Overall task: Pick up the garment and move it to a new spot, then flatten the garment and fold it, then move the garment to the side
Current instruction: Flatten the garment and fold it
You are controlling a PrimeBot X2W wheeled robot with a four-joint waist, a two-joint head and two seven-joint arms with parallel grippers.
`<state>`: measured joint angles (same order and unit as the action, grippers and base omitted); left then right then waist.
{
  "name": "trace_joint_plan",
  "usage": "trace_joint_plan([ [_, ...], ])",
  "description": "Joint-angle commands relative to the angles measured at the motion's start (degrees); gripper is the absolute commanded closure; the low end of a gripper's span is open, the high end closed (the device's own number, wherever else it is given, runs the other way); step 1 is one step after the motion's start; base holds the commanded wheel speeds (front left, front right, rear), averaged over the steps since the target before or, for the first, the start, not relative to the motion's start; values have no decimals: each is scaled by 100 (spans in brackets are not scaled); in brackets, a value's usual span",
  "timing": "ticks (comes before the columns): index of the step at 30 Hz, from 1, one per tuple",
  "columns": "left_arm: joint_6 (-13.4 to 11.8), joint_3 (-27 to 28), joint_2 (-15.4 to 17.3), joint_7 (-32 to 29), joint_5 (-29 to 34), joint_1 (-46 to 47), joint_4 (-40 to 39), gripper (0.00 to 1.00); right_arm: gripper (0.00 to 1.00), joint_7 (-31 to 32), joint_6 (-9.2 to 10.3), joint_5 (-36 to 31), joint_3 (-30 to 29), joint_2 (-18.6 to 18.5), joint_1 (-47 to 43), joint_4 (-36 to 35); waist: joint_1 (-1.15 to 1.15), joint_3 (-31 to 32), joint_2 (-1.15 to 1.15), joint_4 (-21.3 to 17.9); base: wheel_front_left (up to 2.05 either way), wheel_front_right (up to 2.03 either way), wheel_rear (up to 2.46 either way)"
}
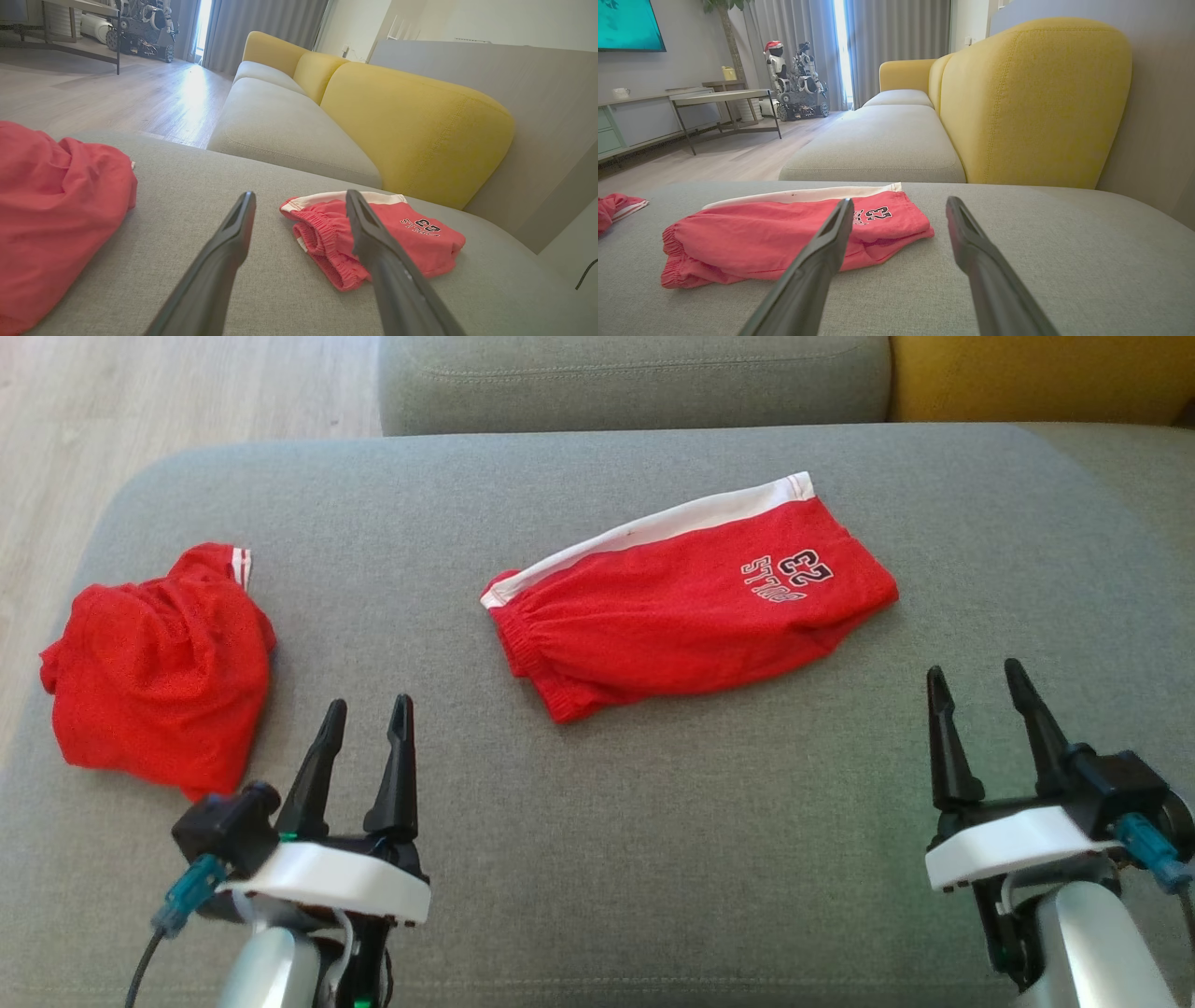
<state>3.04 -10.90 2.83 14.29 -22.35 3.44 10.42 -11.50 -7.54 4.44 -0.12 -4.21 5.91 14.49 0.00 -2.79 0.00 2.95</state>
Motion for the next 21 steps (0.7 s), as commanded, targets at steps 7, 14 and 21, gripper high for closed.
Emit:
trace_joint_plan([
  [7,29,75,5,71,-33,278,-275,0,0,253,5,256,-77,89,231,-104,0,-193,0,108,0,0,0],
  [14,60,-52,5,71,-76,485,-322,0,0,750,5,1165,-322,129,820,429,0,-583,0,312,0,0,0],
  [21,96,-213,5,71,-132,640,-267,0,0,1092,5,2195,-611,132,1521,1263,0,-882,0,604,0,0,0],
])
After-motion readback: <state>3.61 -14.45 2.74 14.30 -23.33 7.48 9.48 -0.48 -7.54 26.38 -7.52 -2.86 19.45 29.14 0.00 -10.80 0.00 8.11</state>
